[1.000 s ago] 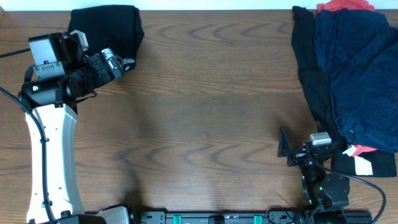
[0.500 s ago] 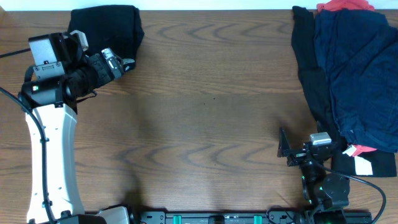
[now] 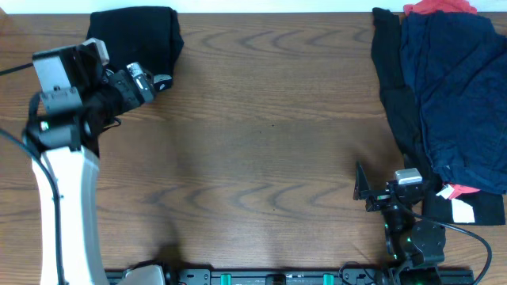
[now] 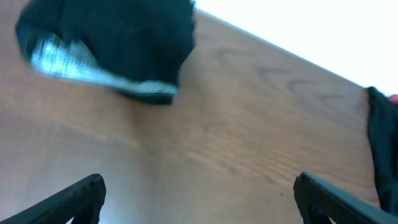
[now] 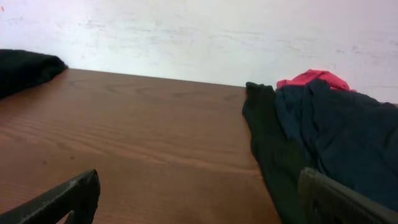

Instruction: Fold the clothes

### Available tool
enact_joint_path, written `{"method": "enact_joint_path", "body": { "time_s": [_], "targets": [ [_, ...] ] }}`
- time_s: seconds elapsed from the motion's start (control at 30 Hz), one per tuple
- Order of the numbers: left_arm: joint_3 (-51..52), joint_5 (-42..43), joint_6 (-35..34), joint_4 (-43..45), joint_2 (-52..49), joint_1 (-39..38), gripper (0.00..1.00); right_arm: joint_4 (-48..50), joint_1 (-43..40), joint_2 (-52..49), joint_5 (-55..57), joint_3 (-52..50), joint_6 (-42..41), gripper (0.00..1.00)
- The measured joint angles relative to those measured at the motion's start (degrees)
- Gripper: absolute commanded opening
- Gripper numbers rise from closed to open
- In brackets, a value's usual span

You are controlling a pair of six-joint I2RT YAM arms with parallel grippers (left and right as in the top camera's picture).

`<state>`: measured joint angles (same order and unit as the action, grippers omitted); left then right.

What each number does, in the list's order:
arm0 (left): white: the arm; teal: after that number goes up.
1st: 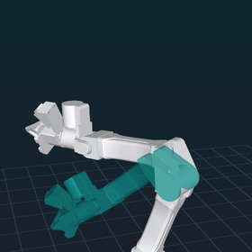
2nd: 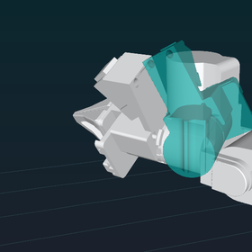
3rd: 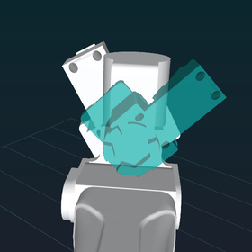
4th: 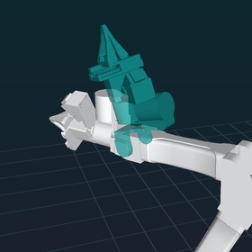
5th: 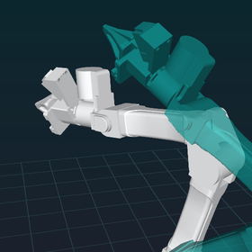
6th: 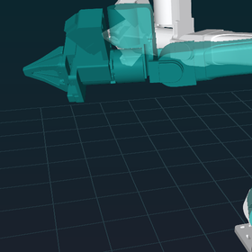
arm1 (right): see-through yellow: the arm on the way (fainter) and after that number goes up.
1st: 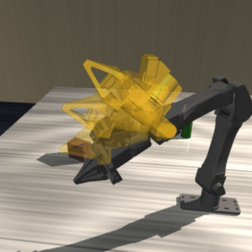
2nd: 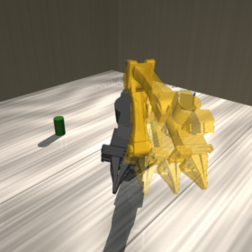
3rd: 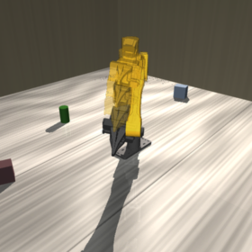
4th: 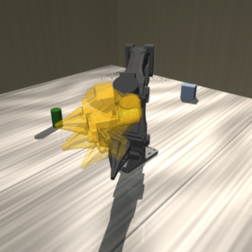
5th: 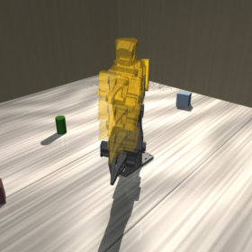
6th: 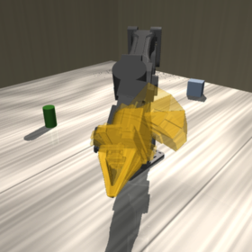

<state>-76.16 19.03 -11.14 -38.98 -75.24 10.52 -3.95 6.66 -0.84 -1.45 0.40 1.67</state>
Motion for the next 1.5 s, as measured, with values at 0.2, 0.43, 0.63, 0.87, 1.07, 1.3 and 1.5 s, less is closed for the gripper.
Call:
{"method": "enact_joint_path", "body": {
  "time_s": [0.2, 0.43, 0.63, 0.87, 1.07, 1.3, 1.5],
  "targets": [
    [14.6, 0.0, 8.48, 15.5, 12.55, -7.3, 0.98, -0.04, 0.0, 0.0, 0.0, 0.0, -0.02, 0.99],
    [40.02, -0.2, 14.4, 31.74, 29.53, -9.05, 0.98, 0.02, 0.0, 0.0, 0.04, 0.0, -0.02, 0.99],
    [56.5, -1.25, 15.69, 36.68, 43.12, -9.09, 0.98, -0.02, 0.0, 0.0, 0.02, 0.0, -0.02, 0.99],
    [67.1, -1.62, 15.89, 38.03, 55.43, -9.09, 0.98, -0.04, 0.0, 0.0, 0.04, 0.0, -0.02, 0.99],
    [71.25, -2.21, 15.93, 38.07, 62.77, -9.09, 0.98, -0.04, 0.0, 0.0, 0.02, 0.0, -0.02, 0.99],
    [71.73, -3.58, 15.93, 38.21, 66.1, -9.09, 0.98, -0.02, 0.0, 0.0, 0.04, 0.0, -0.02, 0.99],
    [71.87, -4.87, 15.91, 38.25, 69.0, -9.09, 0.98, -0.02, 0.0, 0.0, 0.02, 0.0, -0.02, 0.99]
  ]
}}
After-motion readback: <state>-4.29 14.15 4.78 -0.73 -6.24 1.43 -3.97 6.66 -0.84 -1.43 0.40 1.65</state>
